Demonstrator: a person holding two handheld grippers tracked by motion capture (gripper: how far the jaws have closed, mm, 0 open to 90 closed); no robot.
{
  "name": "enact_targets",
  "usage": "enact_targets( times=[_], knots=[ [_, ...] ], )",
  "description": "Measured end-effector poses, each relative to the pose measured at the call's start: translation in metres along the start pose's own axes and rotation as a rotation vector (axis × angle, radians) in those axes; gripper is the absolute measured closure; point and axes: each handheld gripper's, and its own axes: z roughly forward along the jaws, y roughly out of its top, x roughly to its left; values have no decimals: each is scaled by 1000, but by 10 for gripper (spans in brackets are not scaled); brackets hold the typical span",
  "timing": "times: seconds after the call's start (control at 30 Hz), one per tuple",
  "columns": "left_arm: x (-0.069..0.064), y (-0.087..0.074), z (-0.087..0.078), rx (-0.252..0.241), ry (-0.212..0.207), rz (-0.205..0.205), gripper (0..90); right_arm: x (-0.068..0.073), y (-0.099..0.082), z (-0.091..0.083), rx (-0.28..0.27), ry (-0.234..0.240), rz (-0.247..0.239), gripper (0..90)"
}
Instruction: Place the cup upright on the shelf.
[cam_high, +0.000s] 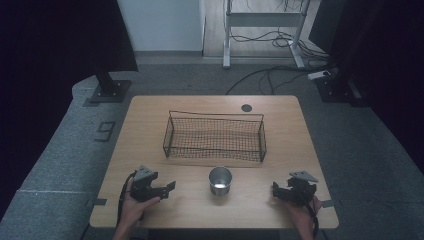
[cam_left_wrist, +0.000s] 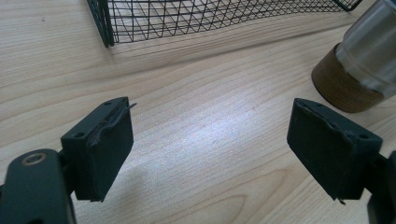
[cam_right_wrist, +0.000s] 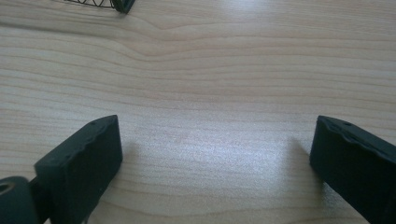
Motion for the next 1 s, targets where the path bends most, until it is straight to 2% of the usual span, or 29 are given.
enact_targets(
  times=[0.27, 0.33, 0.47, 0.57, 0.7, 0.8, 0.87, 1.0],
  knots=[
    [-1, 1, -1, -10, -16, -20, 147, 0, 1, 1, 3, 3, -2, 13],
    [-4, 2, -3, -38, -47, -26, 144, 0, 1, 1, 3, 3, -2, 13],
    [-6, 5, -7, -70, -68, -25, 132, 0, 1, 0, 1, 3, 0, 16],
    [-6, 5, -9, -78, -63, -25, 126, 0, 1, 0, 0, 3, 2, 17],
    [-6, 7, -13, -92, -56, -46, 133, 0, 1, 0, 0, 3, 3, 17],
    [-9, 8, -14, -93, -72, -45, 135, 0, 0, 0, 0, 3, 2, 17],
    [-16, 11, -14, -96, -84, -30, 135, 0, 0, 0, 0, 3, 3, 17],
    [-20, 14, -14, -94, -90, -26, 135, 0, 0, 0, 0, 3, 3, 17]
  ],
)
